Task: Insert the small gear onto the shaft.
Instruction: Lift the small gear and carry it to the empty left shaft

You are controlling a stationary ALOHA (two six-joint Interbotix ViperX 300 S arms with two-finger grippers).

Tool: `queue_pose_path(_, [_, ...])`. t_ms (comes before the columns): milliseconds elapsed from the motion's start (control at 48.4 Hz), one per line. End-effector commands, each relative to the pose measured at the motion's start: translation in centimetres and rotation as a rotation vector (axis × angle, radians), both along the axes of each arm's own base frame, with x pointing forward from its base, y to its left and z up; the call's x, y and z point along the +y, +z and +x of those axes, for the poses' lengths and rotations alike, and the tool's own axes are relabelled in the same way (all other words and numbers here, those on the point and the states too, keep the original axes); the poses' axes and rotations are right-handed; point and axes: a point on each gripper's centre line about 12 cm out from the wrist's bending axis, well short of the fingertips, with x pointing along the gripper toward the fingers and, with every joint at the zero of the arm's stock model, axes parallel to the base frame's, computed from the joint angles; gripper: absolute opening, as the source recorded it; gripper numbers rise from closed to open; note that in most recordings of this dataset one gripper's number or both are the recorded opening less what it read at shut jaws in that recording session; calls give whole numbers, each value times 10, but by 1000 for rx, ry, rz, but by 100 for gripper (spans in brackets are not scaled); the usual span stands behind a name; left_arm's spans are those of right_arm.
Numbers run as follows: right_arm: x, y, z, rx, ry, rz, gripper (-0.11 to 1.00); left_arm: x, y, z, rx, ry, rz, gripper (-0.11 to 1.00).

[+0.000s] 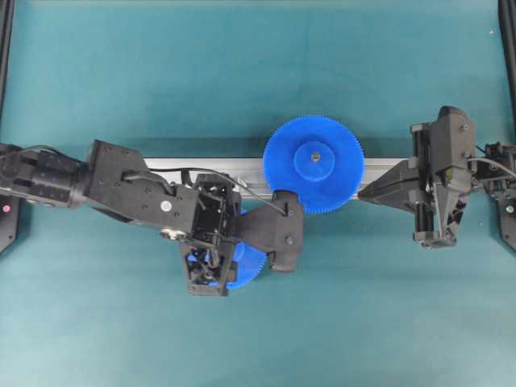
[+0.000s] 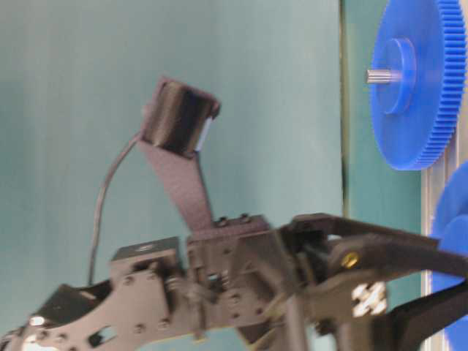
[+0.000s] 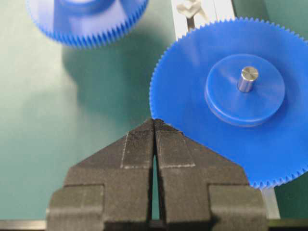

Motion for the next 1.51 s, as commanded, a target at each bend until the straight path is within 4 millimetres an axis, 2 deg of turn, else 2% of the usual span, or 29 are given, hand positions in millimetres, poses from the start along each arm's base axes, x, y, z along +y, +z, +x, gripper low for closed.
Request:
queue_pose_path(0, [1,4,2,-20,-1,6,1,-1,39,4,-97,-21,-4,71])
queue_pose_path(351, [1,4,1,-18,-2,8,1,20,95,-3,-226,18,-14,71])
queue_pose_path(558, [1,3,0,-17,-2,8,1,37,114,-15,-270,54,-10,71])
queue_pose_path(889, [1,3,0,-17,-3,9,1,61,118,-28,-282,101,4,71])
queue_pose_path(1219, [1,2,0,-14,-3,9,1,84,116,-30,-280,124,28,71])
queue_pose_path(1488, [1,6,0,-26,-9,20,1,85,105,-24,-291,128,27,71])
